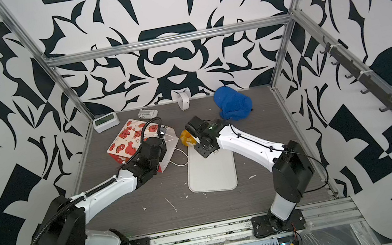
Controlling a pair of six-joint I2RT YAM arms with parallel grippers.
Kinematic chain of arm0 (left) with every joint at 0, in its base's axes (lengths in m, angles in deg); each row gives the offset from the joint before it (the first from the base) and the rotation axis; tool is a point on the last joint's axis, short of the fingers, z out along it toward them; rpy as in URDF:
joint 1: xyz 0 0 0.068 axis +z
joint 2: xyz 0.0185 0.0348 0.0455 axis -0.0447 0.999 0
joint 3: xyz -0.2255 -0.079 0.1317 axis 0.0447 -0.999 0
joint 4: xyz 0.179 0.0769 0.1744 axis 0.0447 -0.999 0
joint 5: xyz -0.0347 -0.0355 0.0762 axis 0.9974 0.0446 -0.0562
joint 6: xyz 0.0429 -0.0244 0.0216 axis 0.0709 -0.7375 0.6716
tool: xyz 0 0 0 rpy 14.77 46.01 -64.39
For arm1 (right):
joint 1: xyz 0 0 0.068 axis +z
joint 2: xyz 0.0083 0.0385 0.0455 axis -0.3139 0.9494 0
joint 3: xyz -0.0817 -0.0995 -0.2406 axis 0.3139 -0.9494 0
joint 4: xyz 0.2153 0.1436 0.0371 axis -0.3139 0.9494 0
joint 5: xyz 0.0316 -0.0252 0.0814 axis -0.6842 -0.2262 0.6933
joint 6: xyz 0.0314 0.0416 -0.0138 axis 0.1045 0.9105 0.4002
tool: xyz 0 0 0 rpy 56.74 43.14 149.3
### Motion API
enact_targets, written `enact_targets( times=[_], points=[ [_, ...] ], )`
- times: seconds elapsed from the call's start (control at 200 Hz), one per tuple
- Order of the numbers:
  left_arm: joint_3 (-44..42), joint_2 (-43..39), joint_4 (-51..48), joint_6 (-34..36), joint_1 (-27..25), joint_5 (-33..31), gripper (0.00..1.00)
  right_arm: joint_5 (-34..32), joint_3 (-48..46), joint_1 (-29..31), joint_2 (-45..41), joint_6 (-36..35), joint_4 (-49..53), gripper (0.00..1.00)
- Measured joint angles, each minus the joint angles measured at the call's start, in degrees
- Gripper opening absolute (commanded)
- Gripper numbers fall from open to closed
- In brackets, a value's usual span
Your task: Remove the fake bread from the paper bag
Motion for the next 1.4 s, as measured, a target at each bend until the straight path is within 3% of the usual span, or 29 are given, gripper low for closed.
enact_targets(
  times=[0.4, 1.4],
  points=[
    [0.0, 0.0, 0.3, -0.2, 0.1, 0.1, 0.12, 6.5, -3.0, -2.3, -1.9, 0.7, -3.8, 0.56],
    [0.0, 0.0, 0.3, -0.7, 0.2, 0.5, 0.12, 13.4, -3.2, -5.2, 2.5, 1.4, -9.2, 0.57]
  ],
)
